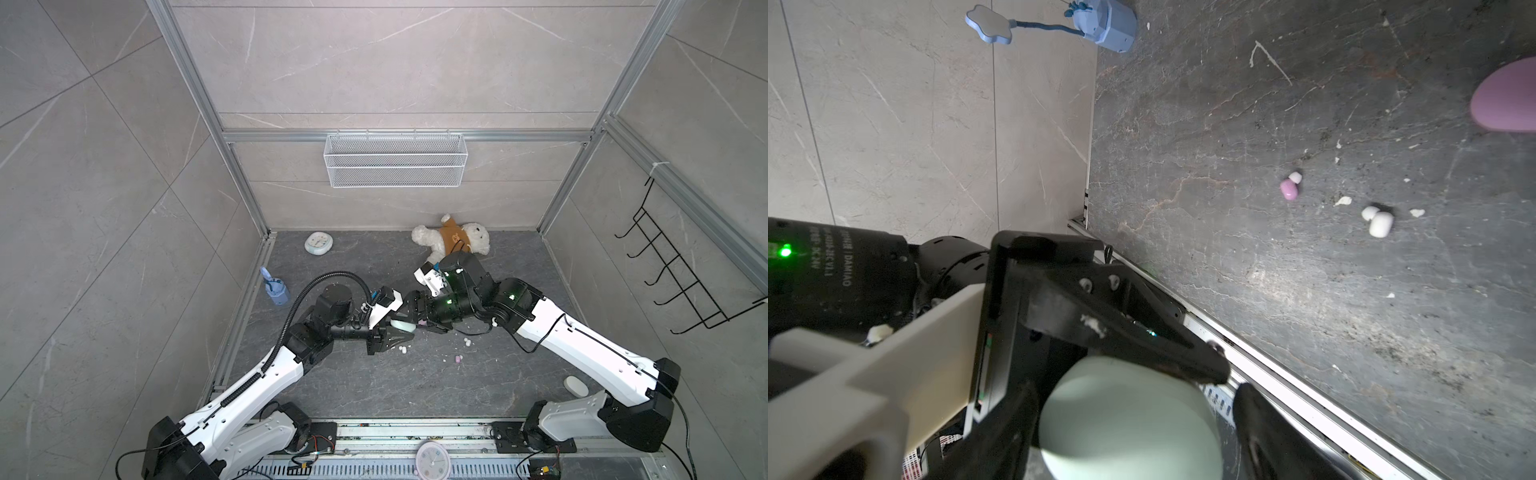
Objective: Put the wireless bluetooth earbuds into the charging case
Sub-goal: 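Push the case lid shut with the right gripper while the left gripper holds the case, then grasp the closed case with the right gripper while the left gripper opens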
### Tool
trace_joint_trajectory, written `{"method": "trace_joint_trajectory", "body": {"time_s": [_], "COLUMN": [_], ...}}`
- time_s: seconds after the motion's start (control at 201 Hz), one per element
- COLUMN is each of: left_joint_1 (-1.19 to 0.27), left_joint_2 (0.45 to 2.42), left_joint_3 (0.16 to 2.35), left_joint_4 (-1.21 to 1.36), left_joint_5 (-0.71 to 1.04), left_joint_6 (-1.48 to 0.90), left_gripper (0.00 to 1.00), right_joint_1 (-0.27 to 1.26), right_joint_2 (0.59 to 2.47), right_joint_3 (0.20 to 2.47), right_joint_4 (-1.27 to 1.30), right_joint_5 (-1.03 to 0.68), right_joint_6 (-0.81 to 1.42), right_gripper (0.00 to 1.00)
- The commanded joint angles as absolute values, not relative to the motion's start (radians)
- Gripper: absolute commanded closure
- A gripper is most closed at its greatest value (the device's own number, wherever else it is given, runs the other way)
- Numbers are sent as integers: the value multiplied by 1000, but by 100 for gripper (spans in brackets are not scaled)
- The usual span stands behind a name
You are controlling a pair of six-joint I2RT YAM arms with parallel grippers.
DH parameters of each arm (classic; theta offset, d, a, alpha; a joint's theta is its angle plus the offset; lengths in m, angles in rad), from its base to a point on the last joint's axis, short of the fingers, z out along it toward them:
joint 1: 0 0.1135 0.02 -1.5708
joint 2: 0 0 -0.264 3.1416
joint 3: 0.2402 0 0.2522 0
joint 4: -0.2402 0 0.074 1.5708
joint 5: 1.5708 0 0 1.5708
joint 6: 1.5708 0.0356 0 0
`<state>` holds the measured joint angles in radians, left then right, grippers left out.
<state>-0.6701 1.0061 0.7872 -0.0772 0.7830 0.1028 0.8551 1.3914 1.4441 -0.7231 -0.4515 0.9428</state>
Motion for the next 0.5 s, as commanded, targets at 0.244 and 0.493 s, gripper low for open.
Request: {"method": "trace_joint_trajectory", "body": {"time_s": [0.244, 0.493], "left_joint_1": [-676, -676], "left_joint_2": [1011, 1010], "left_joint_3": [829, 830], "left_joint_4": [-55, -54], "left_joint_5": [784, 782], "left_joint_6": [126, 124], "left_gripper": [78, 78], "right_joint_1": [874, 877], "right_joint_2": [1414, 1412], "right_joint_3": [1442, 1435], "right_joint_4": [-698, -694], "right_joint_5": [-472, -474], "right_joint_6": [960, 962], "right_gripper": [31, 44]}}
